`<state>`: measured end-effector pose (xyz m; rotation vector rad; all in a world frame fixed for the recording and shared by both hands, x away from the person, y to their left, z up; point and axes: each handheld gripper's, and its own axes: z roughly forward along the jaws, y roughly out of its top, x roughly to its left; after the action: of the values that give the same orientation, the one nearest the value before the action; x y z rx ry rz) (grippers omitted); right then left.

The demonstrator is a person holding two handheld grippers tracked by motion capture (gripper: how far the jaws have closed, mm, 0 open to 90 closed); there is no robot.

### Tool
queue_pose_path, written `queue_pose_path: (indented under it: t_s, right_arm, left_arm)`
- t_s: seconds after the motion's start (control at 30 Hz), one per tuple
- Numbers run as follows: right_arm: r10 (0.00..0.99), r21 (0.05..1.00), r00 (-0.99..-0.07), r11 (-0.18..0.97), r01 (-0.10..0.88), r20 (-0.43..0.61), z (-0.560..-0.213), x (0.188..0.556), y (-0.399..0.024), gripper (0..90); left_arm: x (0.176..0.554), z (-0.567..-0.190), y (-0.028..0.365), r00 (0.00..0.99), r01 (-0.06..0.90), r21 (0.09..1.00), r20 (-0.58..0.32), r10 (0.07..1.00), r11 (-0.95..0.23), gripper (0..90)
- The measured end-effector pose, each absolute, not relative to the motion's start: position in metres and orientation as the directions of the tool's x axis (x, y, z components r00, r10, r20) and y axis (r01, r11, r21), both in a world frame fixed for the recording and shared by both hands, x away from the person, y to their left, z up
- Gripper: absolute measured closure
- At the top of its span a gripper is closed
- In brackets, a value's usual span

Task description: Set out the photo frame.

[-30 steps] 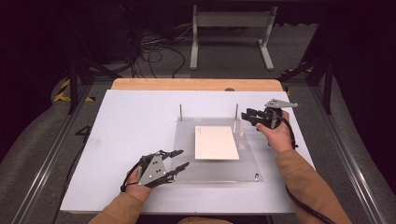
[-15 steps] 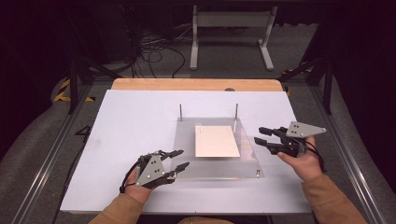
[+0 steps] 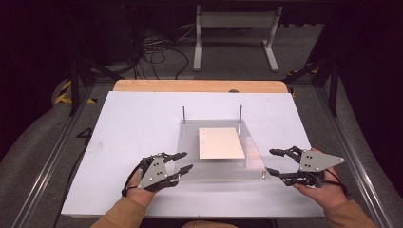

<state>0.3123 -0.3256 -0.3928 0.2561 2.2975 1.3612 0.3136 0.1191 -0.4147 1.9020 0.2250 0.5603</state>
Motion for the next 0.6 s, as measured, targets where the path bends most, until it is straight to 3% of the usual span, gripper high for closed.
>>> queue_pose_path:
  t_s: [0.33, 0.6]
  right_arm:
    - [0.337, 0.863, -0.876, 0.480, -0.155, -0.344, -0.389, 0.302, -0.300, 29.2]
    - [0.305, 0.864, -0.879, 0.461, -0.200, -0.366, -0.392, 0.307, -0.286, 35.0]
  left_arm:
    - [0.313, -0.414, 0.120, 0.873, -0.099, 0.915, 0.268, 0.407, -0.390, 55.8]
    - [0.313, -0.413, 0.120, 0.872, -0.100, 0.916, 0.268, 0.409, -0.388, 55.8]
